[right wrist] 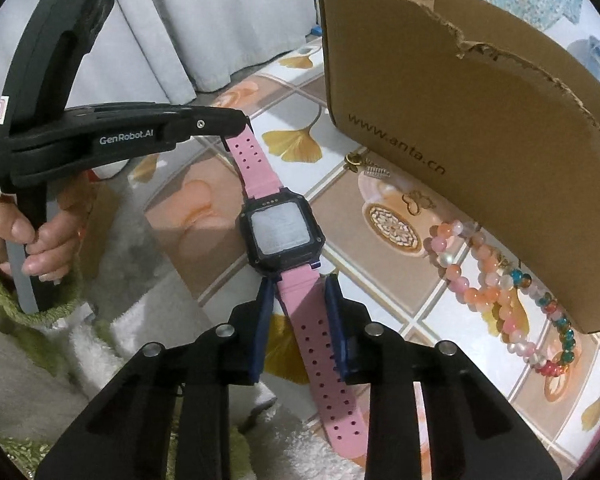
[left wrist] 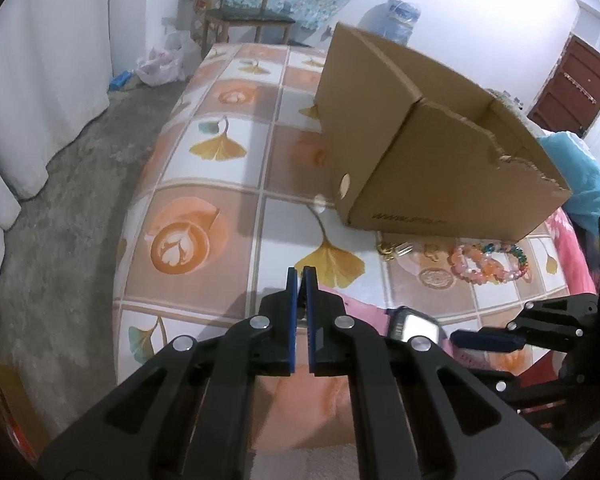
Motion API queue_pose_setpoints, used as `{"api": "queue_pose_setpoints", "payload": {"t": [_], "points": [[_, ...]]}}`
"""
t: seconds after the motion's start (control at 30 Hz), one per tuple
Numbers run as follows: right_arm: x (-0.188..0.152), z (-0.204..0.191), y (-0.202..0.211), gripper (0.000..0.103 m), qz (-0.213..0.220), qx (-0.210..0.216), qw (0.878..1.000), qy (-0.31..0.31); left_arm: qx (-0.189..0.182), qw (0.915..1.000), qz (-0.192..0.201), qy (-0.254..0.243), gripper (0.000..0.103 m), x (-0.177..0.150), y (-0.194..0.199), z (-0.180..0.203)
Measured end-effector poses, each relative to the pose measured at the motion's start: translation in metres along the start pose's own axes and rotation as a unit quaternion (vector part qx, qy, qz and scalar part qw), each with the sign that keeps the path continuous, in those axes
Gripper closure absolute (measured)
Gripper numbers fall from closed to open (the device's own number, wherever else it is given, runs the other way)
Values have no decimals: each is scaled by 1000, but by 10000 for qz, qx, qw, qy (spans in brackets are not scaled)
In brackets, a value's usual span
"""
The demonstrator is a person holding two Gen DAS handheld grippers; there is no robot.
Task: Organize jewelry
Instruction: 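Lift the pink watch with the right tool and open the left tool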
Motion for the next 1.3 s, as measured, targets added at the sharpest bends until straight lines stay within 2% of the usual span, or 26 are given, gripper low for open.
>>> {"api": "queue_pose_setpoints", "payload": {"t": [0.2,0.43,0.6,0.77,0.87,0.9,0.93,1.0,1.03,1.17,1.3], "points": [[-8,1,23,81,282,108,9995,-84,-93,9996,211,-151,100,11,22,16],[-10,2,66,81,740,222,9970,-108,-220,9964,651,-499,100,37,59,49],[12,7,114,81,1340,195,9908,-17,-455,9906,1047,-753,100,71,86,74],[53,32,164,81,1955,-34,9800,365,-827,9779,1590,-1075,103,129,103,105],[77,54,176,85,2040,-259,9767,617,-931,9696,1841,-1317,103,166,93,125],[88,67,176,99,1987,-304,9771,704,-955,9687,1835,-1370,103,178,81,130],[94,75,174,103,1941,-332,9778,719,-975,9689,1808,-1379,103,186,72,134],[108,95,162,103,1765,-401,9802,810,-953,9704,1697,-1430,103,201,43,139],[118,108,151,103,1660,-601,9801,908,-937,9708,1644,-1474,103,205,32,143],[140,155,116,103,1304,-770,9857,733,-795,9773,1265,-1500,103,210,-24,143],[147,186,104,103,1321,-668,9886,284,-679,9813,1134,-1402,103,201,-37,131]]}}
Point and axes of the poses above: each gripper's, at about its wrist camera, not at the fingertips, and y roughly against the way its jaws point, z to its right, x to its top, the point moved 1 cm from there along -y, roughly the way its jaws point, and after that the axes turned 15 degrees about z, right-handed, at the moved point
